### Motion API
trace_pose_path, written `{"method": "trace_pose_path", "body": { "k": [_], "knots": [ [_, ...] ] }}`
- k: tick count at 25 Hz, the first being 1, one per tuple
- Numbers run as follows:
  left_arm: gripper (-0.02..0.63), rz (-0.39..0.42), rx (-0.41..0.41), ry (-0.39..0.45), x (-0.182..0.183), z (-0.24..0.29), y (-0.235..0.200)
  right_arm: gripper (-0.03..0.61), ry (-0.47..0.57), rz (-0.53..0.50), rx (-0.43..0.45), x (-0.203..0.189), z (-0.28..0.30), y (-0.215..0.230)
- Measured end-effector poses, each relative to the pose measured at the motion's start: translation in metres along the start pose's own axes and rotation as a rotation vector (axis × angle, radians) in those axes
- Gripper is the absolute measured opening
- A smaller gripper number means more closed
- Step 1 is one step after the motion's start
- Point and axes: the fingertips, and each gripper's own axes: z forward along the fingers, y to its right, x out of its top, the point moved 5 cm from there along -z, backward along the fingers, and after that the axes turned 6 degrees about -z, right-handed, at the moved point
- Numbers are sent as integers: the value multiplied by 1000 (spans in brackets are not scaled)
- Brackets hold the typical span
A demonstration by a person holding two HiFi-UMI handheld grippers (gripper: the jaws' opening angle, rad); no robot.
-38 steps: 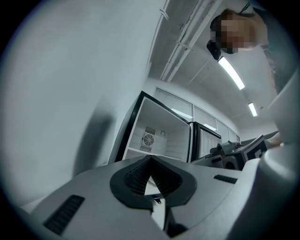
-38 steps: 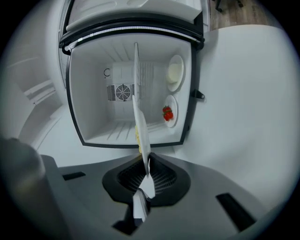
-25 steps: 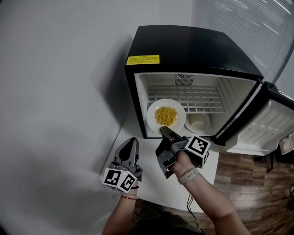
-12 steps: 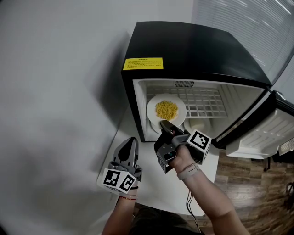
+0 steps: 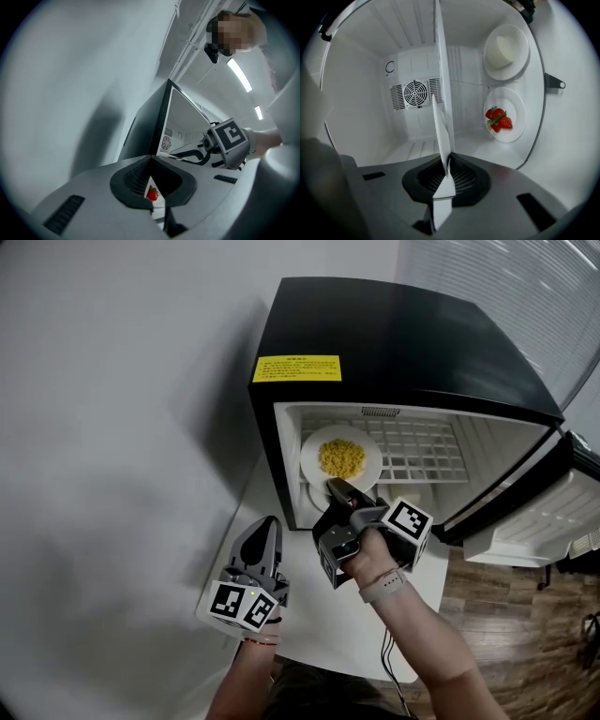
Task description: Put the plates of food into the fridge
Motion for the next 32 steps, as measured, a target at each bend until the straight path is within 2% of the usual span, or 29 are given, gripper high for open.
{"method": "trace_pose_path", "body": {
  "k": [11, 18, 28, 32],
  "knots": [
    [6, 30, 15, 8, 8, 13, -16, 18, 2, 37, -7, 0, 1, -1],
    [6, 38, 11, 17, 8, 24, -25, 18, -10, 23, -28, 0, 1, -3],
    [6, 34, 6, 7, 10, 43, -30, 26, -15, -117, -67, 0, 1, -9],
    [6, 31, 0, 0, 7, 46, -33, 101, -30, -200, -38, -1, 2, -16]
  ]
}}
